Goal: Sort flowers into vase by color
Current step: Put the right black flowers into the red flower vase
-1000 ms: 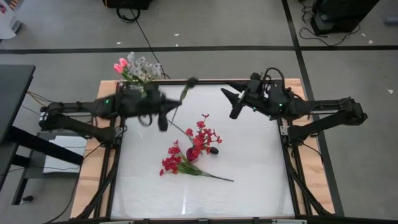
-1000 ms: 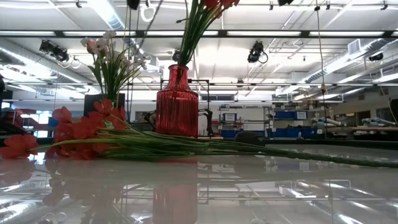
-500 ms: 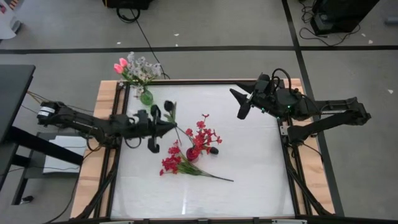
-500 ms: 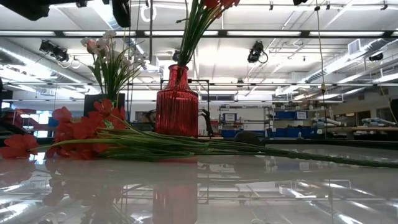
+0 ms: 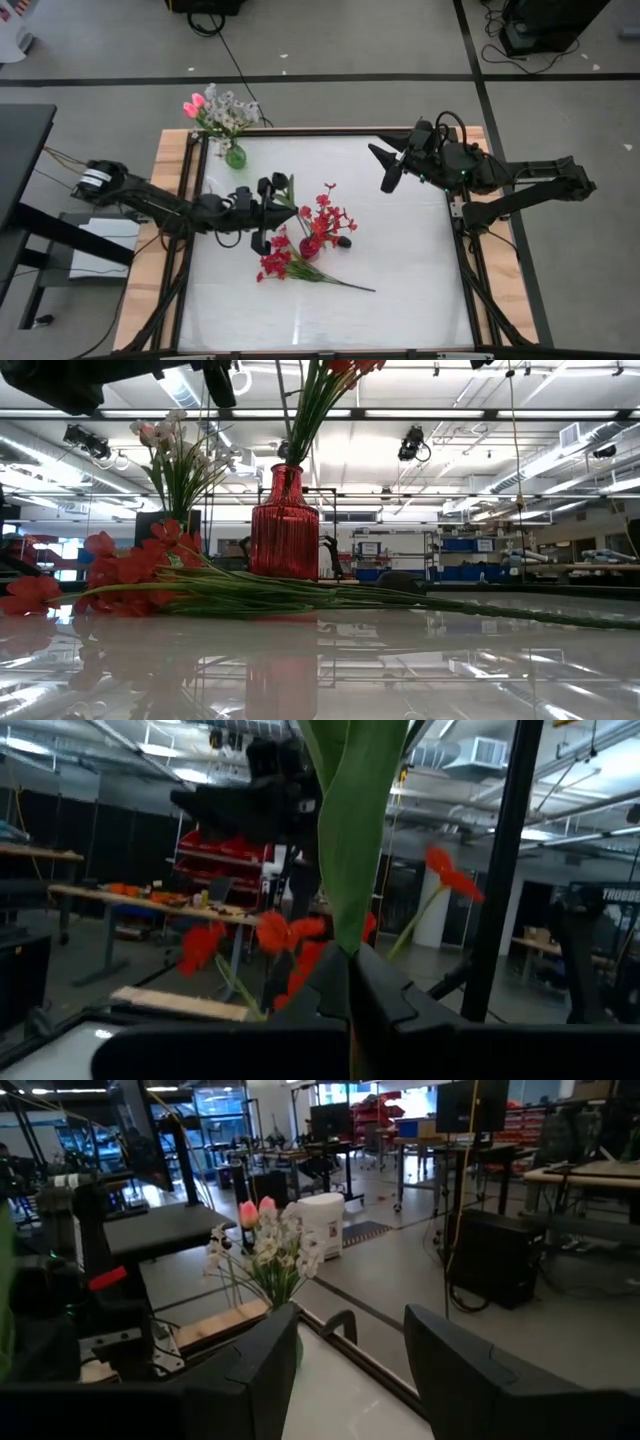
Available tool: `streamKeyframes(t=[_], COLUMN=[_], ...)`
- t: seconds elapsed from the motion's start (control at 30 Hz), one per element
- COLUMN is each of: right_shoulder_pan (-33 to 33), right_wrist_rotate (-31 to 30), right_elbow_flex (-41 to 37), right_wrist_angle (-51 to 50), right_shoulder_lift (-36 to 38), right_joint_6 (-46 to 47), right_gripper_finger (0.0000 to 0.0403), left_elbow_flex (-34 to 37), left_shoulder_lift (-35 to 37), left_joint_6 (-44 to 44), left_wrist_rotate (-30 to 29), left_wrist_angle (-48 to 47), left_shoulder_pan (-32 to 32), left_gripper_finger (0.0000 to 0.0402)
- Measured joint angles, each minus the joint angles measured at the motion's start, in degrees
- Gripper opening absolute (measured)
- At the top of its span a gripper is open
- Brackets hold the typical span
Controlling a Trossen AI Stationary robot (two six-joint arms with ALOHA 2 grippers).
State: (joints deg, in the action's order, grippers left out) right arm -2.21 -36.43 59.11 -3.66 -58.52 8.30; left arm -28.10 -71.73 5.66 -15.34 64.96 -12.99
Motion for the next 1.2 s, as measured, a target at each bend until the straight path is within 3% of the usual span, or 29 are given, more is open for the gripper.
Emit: streamKeyframes(t=[0.47,0.77,0.9,1.2], right_shoulder_pan=[-1.2,-1.2,-1.2,-1.2], right_wrist_rotate=[0.6,1.6,1.6,3.2], right_elbow_flex=[0.0,0.0,0.0,0.0], right_wrist_angle=[-0.3,-0.3,-0.3,-0.3], right_shoulder_lift=[0.0,0.0,0.0,0.0], right_joint_6=[0.6,0.6,0.6,0.8], right_gripper_finger=[0.0193,0.0193,0.0193,0.0193], left_elbow_flex=[0.0,0.0,0.0,-2.8], left_shoulder_lift=[-1.1,-1.0,-1.0,-0.6], left_joint_6=[-2.0,-1.1,5.7,12.4], left_wrist_rotate=[0.0,0.0,0.5,10.0], left_wrist_angle=[-9.1,-11.0,-15.2,-28.7], left_shoulder_pan=[-1.0,-1.1,-1.1,-1.1], left_gripper_finger=[0.0001,0.0024,0.006,0.0191])
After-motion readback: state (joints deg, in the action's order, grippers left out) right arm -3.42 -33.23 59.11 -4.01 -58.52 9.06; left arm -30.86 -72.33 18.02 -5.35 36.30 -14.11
